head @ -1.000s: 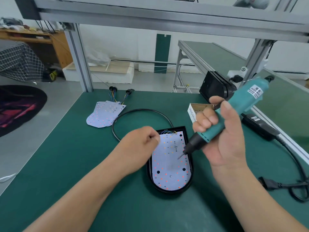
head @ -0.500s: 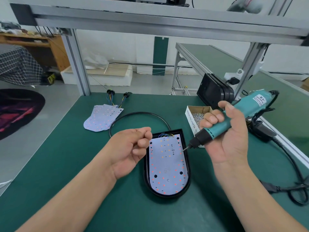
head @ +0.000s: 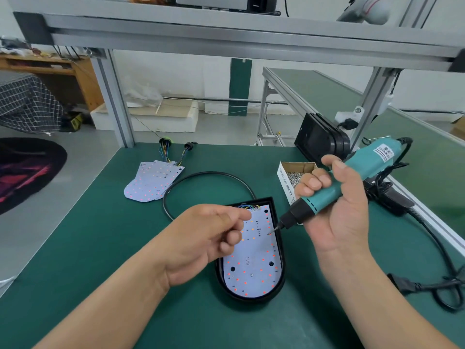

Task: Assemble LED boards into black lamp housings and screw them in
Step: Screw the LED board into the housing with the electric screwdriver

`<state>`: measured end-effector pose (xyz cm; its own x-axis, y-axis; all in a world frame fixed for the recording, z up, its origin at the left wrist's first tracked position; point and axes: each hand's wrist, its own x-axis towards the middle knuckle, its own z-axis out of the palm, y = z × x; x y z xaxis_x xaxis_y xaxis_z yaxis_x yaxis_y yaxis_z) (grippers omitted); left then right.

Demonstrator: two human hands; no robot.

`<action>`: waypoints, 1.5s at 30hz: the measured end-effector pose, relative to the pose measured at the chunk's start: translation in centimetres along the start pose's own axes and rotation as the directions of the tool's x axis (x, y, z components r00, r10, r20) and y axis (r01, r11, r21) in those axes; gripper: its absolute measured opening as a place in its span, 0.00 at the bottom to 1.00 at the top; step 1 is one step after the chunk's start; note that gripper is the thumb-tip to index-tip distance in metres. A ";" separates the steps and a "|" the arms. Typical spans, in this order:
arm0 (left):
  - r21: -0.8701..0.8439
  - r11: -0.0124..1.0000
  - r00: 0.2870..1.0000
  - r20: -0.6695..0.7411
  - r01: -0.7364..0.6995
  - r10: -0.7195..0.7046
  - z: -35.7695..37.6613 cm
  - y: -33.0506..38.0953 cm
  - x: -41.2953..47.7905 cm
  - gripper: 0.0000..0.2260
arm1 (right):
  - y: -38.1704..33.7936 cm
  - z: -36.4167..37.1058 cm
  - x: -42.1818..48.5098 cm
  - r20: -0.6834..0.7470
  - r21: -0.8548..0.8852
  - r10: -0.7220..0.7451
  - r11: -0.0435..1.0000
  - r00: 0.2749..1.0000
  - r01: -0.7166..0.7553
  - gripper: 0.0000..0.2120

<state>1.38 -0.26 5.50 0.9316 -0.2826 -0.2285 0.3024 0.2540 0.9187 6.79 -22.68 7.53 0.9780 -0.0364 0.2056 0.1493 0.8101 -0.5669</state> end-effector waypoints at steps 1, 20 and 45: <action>0.028 1.000 1.000 0.004 -0.005 0.005 0.1 -0.1 -0.1 0.08 | 0.0 0.0 0.0 0.003 0.002 -0.001 1.000 1.000 0.001 0.04; 0.213 0.973 0.996 0.038 -0.088 0.081 0.9 -0.9 0.0 0.09 | -0.3 0.7 -0.5 0.026 0.037 -0.031 0.999 0.999 0.030 0.04; 0.239 0.970 0.999 0.014 -0.045 0.042 1.7 -1.0 -0.3 0.06 | 0.4 0.7 -0.9 0.081 -0.011 -0.016 1.000 0.997 0.017 0.03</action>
<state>0.50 -1.98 5.17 0.9406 -0.2848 -0.1848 0.2037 0.0382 0.9783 5.91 -21.85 7.69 0.9603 -0.0019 0.2789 0.1678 0.8026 -0.5724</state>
